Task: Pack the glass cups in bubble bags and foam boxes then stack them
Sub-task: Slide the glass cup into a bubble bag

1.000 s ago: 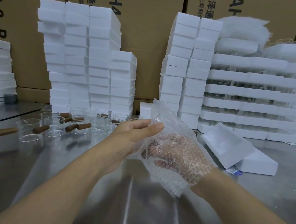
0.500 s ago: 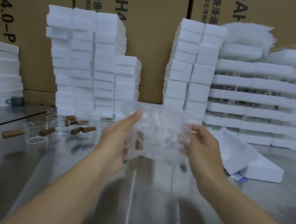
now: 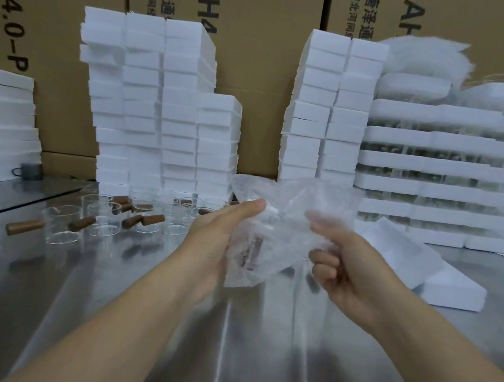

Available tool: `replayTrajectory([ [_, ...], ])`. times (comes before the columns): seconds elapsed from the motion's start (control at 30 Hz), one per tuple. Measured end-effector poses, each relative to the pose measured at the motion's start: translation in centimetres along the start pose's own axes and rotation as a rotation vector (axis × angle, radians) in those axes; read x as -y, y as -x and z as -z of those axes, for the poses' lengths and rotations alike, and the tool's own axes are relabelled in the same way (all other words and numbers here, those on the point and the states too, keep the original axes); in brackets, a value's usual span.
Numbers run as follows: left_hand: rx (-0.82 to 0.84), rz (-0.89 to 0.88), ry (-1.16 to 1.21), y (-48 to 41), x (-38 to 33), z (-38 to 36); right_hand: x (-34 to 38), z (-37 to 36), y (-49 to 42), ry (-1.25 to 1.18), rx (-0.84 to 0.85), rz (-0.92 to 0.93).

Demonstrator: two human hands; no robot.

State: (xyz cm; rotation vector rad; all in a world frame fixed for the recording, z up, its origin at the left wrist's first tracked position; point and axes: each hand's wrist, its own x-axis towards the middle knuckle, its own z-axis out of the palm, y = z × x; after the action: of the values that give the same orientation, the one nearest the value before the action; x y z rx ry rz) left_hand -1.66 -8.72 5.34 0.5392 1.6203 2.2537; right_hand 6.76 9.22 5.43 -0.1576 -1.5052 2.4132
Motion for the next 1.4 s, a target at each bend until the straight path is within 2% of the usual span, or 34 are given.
replayTrajectory([
  [0.17,0.006,-0.02,-0.089,0.0,0.4,-0.1,0.8,-0.5,0.6,-0.298,-0.01,0.019],
  [0.4,0.023,0.019,-0.037,-0.2,0.4,-0.1,0.7,-0.1,0.6,-0.308,0.016,0.096],
  [0.53,0.033,0.023,0.02,-0.3,0.3,-0.1,0.6,-0.2,0.3,-0.16,0.058,0.119],
  [0.7,0.013,0.017,0.062,-0.2,0.3,-0.4,0.0,0.0,0.1,0.155,0.0,0.2],
  [0.83,0.005,0.006,0.069,-0.2,0.3,-0.2,-0.3,-0.2,0.1,0.311,-0.122,0.181],
  [0.93,0.01,0.012,0.084,0.0,0.2,-0.4,-0.5,-0.1,0.2,0.397,-0.095,0.11],
  [1.03,0.028,0.003,0.092,0.1,0.2,-0.6,-0.5,-0.2,0.5,0.257,0.047,-0.039],
  [1.1,0.032,-0.009,0.086,0.0,0.2,-0.7,-0.6,-0.4,0.5,0.217,0.124,-0.065],
  [1.27,0.036,-0.016,0.082,0.1,0.3,-0.9,-0.7,-0.6,0.3,0.033,0.15,-0.048],
  [1.4,0.11,0.05,0.115,0.1,0.5,-1.2,-1.0,-0.6,0.5,-0.082,0.155,-0.081],
])
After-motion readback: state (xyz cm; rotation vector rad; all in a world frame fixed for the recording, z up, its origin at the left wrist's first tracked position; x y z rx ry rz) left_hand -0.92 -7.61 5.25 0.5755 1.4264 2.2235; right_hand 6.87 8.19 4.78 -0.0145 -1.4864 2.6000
